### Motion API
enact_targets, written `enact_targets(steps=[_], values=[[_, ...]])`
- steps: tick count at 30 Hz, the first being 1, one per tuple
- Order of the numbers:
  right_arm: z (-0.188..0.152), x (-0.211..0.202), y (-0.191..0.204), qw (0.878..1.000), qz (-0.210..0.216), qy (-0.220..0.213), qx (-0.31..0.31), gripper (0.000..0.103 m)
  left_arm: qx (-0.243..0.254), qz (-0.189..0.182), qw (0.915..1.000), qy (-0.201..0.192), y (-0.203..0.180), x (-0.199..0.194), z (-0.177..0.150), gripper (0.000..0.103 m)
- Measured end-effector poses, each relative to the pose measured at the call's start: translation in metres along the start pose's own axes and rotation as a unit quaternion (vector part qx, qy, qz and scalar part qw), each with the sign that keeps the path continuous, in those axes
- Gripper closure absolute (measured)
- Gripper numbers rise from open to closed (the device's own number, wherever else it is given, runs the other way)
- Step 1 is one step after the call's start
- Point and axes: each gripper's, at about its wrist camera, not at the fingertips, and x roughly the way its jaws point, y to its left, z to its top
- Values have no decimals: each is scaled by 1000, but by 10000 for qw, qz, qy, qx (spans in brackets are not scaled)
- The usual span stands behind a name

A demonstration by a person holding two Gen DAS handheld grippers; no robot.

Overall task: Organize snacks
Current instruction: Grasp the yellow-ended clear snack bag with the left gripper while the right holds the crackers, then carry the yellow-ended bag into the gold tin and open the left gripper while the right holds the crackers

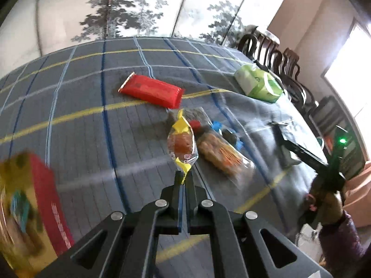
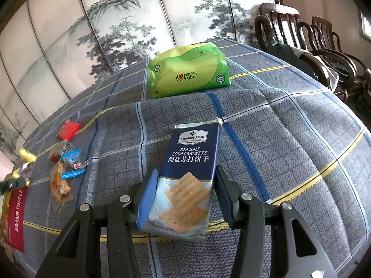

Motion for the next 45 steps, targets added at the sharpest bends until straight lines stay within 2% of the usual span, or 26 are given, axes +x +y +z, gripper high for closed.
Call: enact_targets(steps=[3, 6, 13, 22, 28, 45], values=[[-1, 4, 11, 10000, 0, 0, -3, 56, -118, -23, 9998, -139, -6, -17, -20, 102], [-2, 8, 21, 10000, 0, 4, -8, 56, -242, -48, 9996, -112, -7, -29, -37, 102], [-9, 17, 51, 10000, -54, 27, -66, 56, -288, 125, 9993, -227, -15, -52, -66, 102], [-14, 21, 67, 9999, -82, 40, -108, 57, -123, 457, 9974, -549, -25, -86, -81, 102], [-16, 31, 93, 9997, -163, 43, -163, 58, -55, 622, 9955, -711, -25, -104, -88, 102], [-16, 41, 119, 9988, -368, 70, -321, 58, -453, 989, 9881, -1084, 18, -150, -108, 102]])
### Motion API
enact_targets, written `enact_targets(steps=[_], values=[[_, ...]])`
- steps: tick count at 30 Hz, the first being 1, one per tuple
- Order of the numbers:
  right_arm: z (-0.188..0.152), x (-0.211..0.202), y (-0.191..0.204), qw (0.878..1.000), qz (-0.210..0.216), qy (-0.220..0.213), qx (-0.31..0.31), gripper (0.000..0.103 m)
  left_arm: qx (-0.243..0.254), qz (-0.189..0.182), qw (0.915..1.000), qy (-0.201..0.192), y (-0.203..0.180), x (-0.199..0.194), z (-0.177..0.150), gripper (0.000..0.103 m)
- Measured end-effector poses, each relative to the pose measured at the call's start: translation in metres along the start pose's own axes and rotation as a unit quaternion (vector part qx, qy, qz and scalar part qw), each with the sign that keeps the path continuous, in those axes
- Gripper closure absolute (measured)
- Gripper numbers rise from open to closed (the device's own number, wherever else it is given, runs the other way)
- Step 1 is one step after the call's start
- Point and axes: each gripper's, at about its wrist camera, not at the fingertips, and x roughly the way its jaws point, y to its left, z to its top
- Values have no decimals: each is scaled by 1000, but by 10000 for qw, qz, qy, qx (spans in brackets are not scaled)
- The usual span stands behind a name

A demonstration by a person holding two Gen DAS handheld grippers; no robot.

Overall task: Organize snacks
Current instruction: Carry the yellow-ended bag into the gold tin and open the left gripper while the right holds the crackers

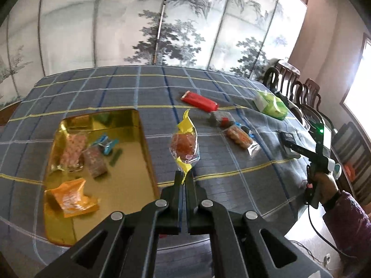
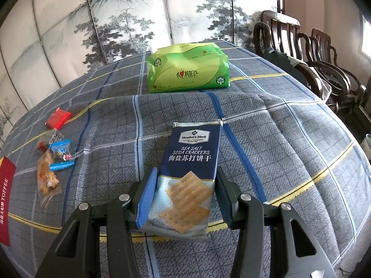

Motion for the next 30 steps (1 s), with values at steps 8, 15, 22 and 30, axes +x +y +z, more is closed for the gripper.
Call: enact_targets(steps=[8, 15, 22, 30], values=[[0, 0, -2, 10000, 8, 1, -3, 58, -199, 241, 9995, -21, 24, -4, -6, 102], [0, -1, -4, 10000, 4, 3, -12, 58, -371, 426, 9984, -37, 45, -4, -8, 102], [0, -2, -8, 10000, -3, 6, -26, 58, -360, 519, 9980, 21, 53, 0, -12, 101], [0, -4, -14, 10000, 4, 7, -30, 58, -377, 562, 9976, 159, 56, 9, -16, 101]])
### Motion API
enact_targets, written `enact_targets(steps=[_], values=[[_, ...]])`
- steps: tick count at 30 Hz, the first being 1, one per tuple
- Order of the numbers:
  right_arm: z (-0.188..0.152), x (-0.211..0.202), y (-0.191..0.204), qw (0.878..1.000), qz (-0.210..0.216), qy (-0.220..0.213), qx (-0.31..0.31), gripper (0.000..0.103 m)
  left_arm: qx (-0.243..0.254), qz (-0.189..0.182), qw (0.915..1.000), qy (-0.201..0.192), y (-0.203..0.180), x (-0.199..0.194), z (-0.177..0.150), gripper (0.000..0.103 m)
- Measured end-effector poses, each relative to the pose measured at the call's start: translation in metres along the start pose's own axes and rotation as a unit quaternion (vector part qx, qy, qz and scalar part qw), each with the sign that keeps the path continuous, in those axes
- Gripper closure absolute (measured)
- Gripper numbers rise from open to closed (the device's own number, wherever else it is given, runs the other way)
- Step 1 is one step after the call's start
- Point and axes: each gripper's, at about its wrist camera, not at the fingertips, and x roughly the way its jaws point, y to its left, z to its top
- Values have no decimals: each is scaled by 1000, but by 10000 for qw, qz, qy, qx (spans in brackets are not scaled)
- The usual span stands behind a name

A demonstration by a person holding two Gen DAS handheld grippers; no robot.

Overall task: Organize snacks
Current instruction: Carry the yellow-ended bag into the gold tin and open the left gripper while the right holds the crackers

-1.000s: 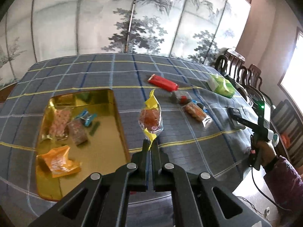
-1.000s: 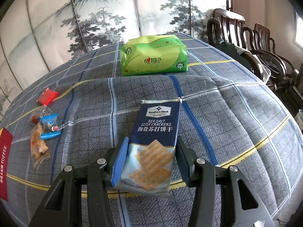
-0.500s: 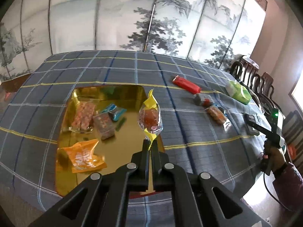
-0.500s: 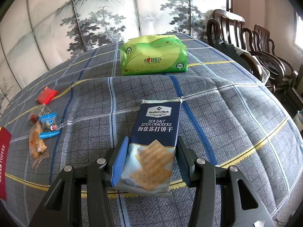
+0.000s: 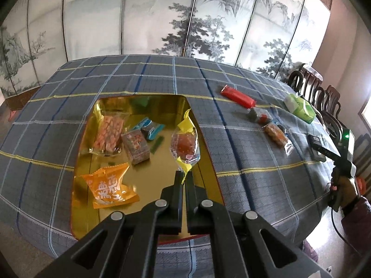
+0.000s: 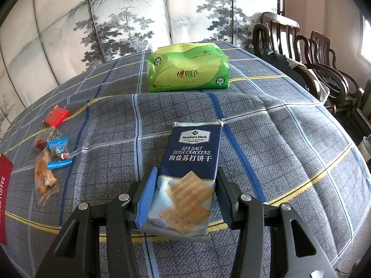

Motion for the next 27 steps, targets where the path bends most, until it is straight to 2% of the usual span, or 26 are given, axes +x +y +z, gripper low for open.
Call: enact_targets(steps=[10, 27], values=[[1, -2, -9, 10000, 19, 2, 16, 58, -91, 82, 9999, 120, 11, 7, -3, 101], [6, 0, -24, 9991, 359, 145, 196, 59, -76, 227, 9993, 297, 13, 17, -7, 101]])
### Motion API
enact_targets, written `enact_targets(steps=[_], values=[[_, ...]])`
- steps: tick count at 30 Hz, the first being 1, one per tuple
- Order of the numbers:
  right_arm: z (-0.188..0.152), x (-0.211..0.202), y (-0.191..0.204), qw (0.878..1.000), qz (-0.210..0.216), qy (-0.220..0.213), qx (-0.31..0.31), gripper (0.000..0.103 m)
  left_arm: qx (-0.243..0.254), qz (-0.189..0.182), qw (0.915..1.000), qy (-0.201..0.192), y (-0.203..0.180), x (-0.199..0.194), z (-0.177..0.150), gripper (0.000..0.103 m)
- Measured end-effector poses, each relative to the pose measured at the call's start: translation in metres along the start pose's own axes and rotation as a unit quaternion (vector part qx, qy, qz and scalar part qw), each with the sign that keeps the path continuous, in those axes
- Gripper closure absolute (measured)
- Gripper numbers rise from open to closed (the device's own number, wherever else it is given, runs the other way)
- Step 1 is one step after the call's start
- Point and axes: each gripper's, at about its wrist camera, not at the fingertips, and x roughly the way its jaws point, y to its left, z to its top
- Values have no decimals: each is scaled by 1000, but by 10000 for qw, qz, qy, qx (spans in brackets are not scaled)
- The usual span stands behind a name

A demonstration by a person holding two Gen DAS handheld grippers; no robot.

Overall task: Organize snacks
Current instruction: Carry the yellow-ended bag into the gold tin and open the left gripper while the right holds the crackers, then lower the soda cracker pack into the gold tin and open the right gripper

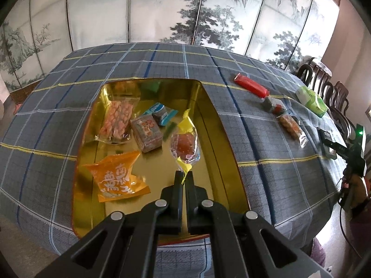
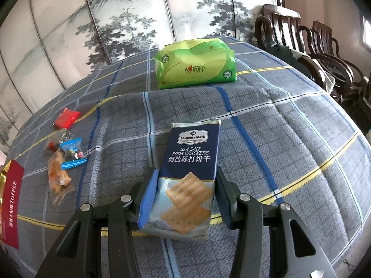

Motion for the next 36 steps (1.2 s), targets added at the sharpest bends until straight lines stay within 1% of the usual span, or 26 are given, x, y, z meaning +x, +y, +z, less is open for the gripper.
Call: enact_targets(steps=[10, 11, 12, 14, 22, 24, 25, 26, 27, 29, 32, 34, 36], values=[[-2, -6, -10, 9999, 132, 45, -28, 59, 37, 129, 9999, 5, -2, 1, 0, 99], [-3, -7, -9, 9999, 135, 46, -28, 59, 43, 134, 9999, 10, -2, 0, 0, 96], [-3, -8, -9, 9999, 147, 49, -27, 59, 29, 139, 9999, 14, -2, 0, 0, 90], [-4, -9, -11, 9999, 163, 50, -29, 59, 26, 194, 9998, -27, -1, -1, 1, 81], [-6, -15, -9, 9997, 240, 42, -24, 59, 60, 311, 9995, 2, -2, -2, 0, 78], [-6, -17, -9, 9996, 292, 37, -17, 59, -30, 343, 9994, 54, 0, -3, 0, 69], [-6, -18, -8, 9995, 303, 28, -14, 59, -82, 290, 9995, 36, 1, -4, 0, 68], [-6, -19, -8, 9995, 312, 19, -10, 59, -134, 225, 9997, 3, 2, -7, -1, 65], [-6, -21, -8, 9995, 330, 6, -4, 59, -190, 226, 9996, -8, 3, -9, -1, 57], [-5, -24, -8, 9994, 356, -15, -15, 59, -275, 312, 9991, -24, 3, -13, 0, 47], [-7, -30, -7, 9992, 386, -49, -9, 59, -279, 442, 9986, -120, 2, -20, 2, 45], [-6, -33, -6, 9991, 420, -73, 9, 59, -240, 615, 9978, -104, -1, -23, 3, 41], [-5, -37, -5, 9989, 462, -106, 9, 59, -159, 725, 9972, -93, -5, -25, 4, 40]])
